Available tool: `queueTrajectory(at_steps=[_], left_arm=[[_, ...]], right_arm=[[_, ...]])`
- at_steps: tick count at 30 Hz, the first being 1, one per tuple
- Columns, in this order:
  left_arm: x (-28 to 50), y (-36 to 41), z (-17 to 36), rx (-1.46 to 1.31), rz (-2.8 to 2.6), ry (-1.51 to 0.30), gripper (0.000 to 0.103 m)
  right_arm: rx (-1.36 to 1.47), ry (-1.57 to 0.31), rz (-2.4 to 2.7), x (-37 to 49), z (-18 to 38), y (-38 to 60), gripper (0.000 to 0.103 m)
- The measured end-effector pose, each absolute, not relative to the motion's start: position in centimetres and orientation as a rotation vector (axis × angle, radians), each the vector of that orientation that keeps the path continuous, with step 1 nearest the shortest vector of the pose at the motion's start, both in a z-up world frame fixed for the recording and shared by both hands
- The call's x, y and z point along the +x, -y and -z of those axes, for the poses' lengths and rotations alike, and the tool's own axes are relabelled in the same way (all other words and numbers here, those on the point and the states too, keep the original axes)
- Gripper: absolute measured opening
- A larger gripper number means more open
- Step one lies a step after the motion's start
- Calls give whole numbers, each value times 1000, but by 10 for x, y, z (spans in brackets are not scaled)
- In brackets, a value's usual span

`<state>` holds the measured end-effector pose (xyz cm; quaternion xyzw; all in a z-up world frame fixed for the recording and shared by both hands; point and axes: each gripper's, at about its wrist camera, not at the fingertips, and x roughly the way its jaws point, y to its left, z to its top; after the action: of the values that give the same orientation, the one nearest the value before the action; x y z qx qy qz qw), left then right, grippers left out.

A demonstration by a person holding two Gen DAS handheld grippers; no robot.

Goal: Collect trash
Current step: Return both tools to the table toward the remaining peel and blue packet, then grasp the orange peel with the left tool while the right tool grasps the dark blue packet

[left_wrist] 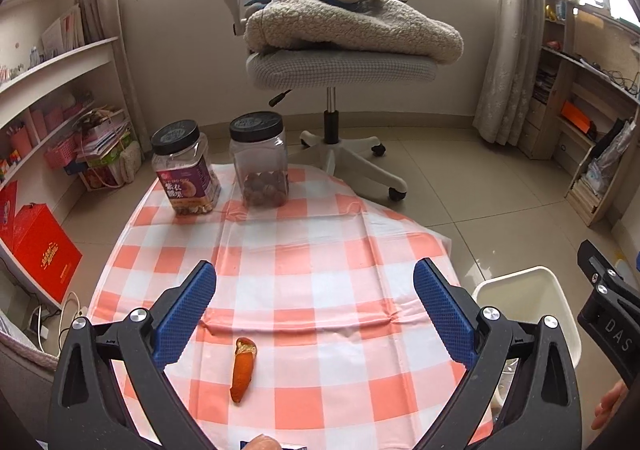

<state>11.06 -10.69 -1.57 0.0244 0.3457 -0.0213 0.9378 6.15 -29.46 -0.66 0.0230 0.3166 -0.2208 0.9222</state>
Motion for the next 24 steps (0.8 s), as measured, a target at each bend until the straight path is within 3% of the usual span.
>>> queueTrajectory(at_steps=[8, 17, 21, 23, 24], left_arm=[[145, 50, 68, 70, -25, -946, 96], [178, 16, 174, 115, 22, -1348, 94], [178, 12, 200, 73, 72, -1436, 62], [174, 11, 203, 71, 83, -1426, 60], [172, 11, 200, 71, 90, -1421, 45]], right_arm=[[-11, -731, 358, 83, 27, 241, 96], [32, -925, 201, 102, 55, 218, 96], [61, -1051, 93, 102, 74, 210, 96], [86, -1107, 35, 100, 82, 206, 96], [94, -1136, 1, 98, 86, 203, 96]])
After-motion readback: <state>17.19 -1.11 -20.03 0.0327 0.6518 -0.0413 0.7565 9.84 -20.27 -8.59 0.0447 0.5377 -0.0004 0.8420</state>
